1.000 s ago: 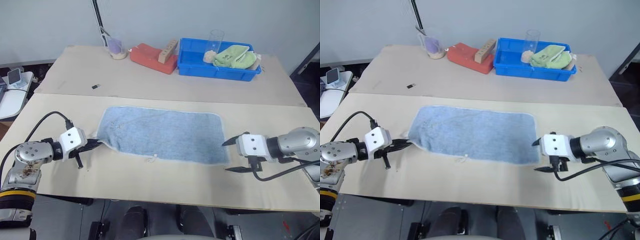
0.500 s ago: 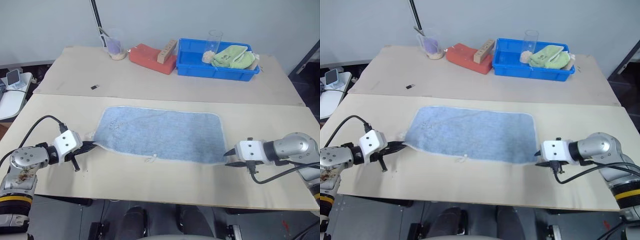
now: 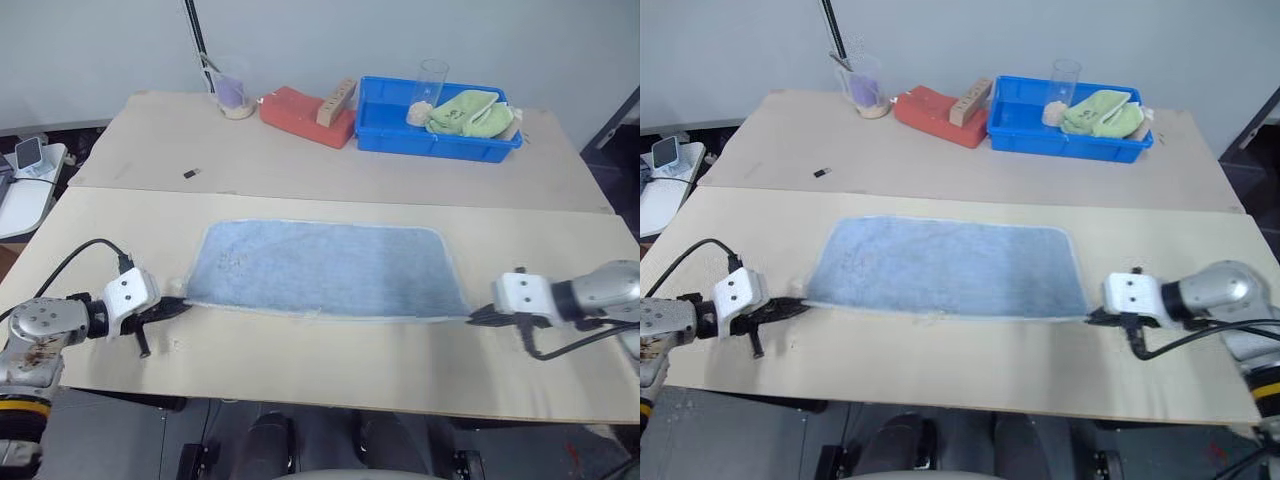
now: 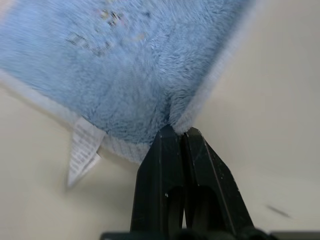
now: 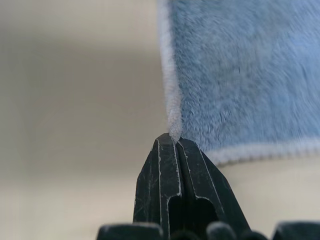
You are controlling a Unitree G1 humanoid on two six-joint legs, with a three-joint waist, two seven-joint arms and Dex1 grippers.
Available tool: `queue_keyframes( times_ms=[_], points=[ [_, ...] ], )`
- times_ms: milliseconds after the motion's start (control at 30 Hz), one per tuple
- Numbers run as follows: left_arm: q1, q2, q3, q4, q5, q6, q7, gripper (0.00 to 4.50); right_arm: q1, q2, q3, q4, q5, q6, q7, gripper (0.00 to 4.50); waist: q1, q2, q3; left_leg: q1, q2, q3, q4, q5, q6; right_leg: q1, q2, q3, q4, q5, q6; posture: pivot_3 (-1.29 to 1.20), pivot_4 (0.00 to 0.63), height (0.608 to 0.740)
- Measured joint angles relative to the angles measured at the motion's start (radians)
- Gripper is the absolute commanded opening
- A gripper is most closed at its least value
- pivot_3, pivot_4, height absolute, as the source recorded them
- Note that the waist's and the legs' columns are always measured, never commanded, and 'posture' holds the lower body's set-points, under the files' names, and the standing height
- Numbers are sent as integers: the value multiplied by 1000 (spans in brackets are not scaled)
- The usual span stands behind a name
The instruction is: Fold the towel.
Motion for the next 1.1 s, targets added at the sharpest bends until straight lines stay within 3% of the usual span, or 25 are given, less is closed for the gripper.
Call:
queue_keyframes(
  times_ms=[300,467,667,833,1000,1100],
  points=[
    [8,20,-1,-40,-46,147,-74,0,96,-52,-49,-100,111,211,62,29,0,0,0,1,1,0,1,0,0,0,1,0,1,-1,0,0,150,714],
    [-141,13,1,4,-81,271,-67,0,-57,12,-41,-84,127,370,26,29,0,0,0,0,0,0,1,0,0,0,2,0,1,-1,0,0,150,714],
    [-402,9,-36,117,-80,450,-65,0,-323,121,24,88,93,514,-28,29,-1,0,0,-1,-3,0,1,0,0,-1,2,0,1,0,0,0,150,714],
    [-592,-73,-90,288,-26,486,-15,0,-454,193,67,261,36,545,-71,29,2,-1,0,-3,-4,-1,2,0,0,-1,2,0,1,0,0,0,150,714],
    [-647,-82,-124,384,34,457,-23,0,-488,209,71,341,13,545,-86,29,-6,0,0,-4,-4,-1,1,0,0,-2,2,0,1,0,0,0,150,714],
    [-601,-43,-149,334,42,428,-111,0,-452,179,58,278,44,561,-37,29,-9,0,0,-11,-3,-1,2,0,0,-11,2,0,9,1,0,0,150,714]
  ],
)
